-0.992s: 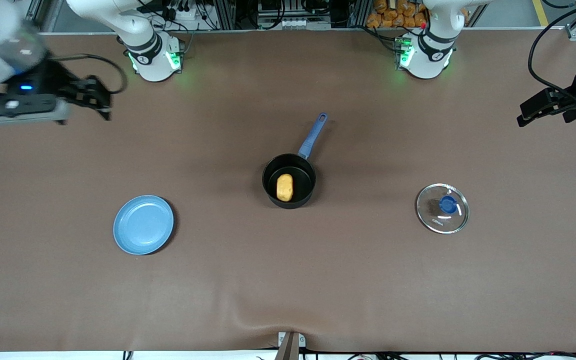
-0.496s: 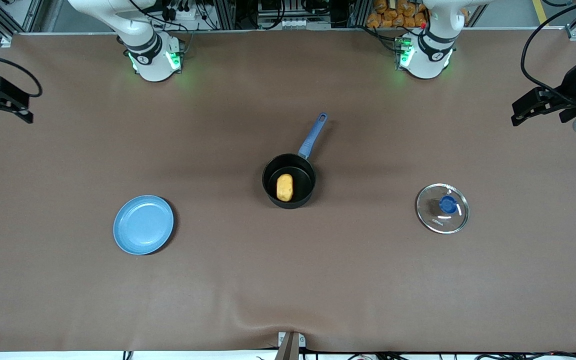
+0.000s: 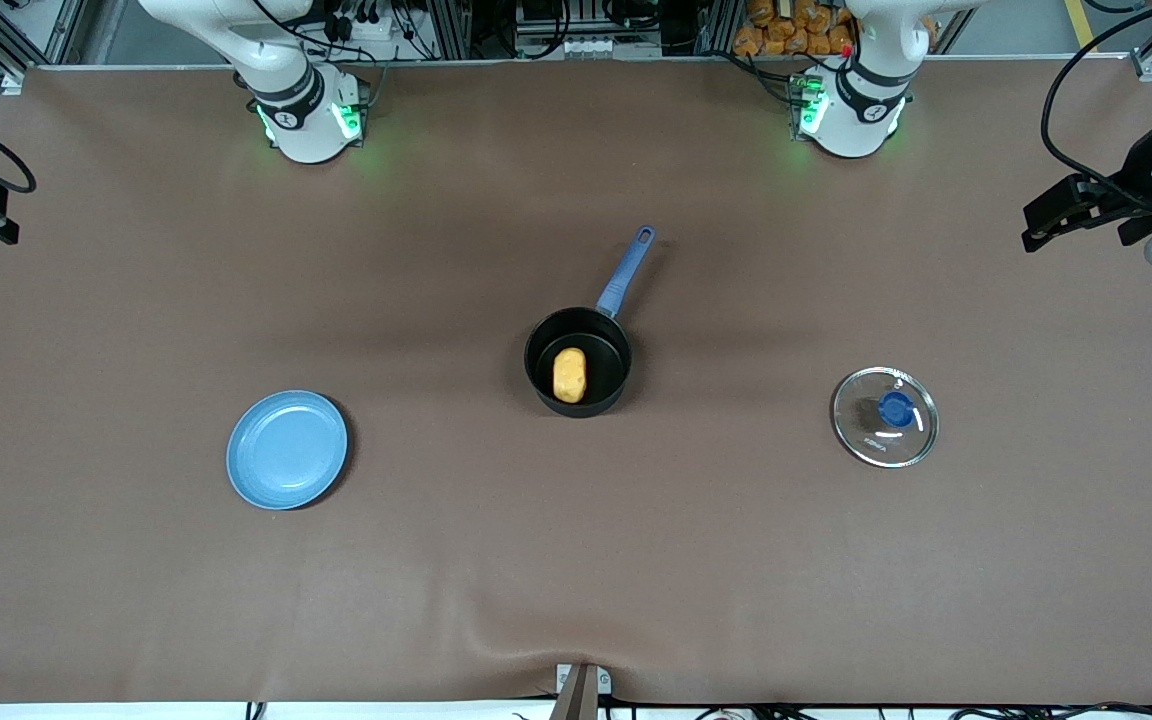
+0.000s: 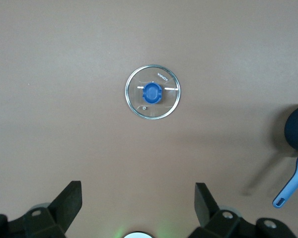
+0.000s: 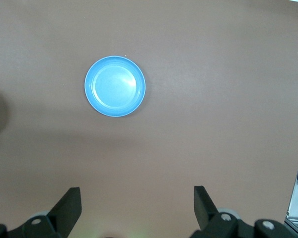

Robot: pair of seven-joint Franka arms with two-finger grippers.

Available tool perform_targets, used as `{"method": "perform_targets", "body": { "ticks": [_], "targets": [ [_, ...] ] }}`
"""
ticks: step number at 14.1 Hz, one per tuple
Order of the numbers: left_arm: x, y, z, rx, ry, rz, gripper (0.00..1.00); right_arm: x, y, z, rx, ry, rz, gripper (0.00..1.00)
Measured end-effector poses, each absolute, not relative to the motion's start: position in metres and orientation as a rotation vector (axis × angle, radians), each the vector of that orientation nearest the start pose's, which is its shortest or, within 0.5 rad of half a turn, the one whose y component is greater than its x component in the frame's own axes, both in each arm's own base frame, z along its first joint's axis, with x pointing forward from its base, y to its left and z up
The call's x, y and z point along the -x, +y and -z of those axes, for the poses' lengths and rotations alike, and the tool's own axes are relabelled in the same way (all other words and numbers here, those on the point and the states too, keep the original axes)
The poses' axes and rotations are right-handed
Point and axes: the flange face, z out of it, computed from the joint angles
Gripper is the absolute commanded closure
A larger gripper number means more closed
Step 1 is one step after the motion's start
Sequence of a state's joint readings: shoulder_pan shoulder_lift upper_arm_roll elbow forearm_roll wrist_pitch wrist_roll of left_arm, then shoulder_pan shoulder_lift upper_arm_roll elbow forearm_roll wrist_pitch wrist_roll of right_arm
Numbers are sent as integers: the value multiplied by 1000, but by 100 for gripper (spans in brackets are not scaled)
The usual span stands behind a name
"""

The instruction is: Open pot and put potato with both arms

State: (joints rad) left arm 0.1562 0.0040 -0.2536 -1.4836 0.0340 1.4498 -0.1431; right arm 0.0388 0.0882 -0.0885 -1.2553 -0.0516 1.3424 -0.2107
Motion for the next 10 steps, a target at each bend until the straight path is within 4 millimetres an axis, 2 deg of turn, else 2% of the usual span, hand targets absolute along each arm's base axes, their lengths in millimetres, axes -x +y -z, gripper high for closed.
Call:
{"method": "perform_targets", "body": {
  "ticks": [3, 7, 10],
  "targets": [
    [-541, -48, -654, 3103, -79, -49, 0, -548, -37, -701, 3170, -217, 13, 0],
    [-541, -48, -654, 3103, -77, -50, 0, -533, -39, -683, 3158, -196, -20, 0],
    [-541, -49, -654, 3103, -74, -50, 0, -529, -38, -679, 3156, -194, -29, 0]
  ]
}}
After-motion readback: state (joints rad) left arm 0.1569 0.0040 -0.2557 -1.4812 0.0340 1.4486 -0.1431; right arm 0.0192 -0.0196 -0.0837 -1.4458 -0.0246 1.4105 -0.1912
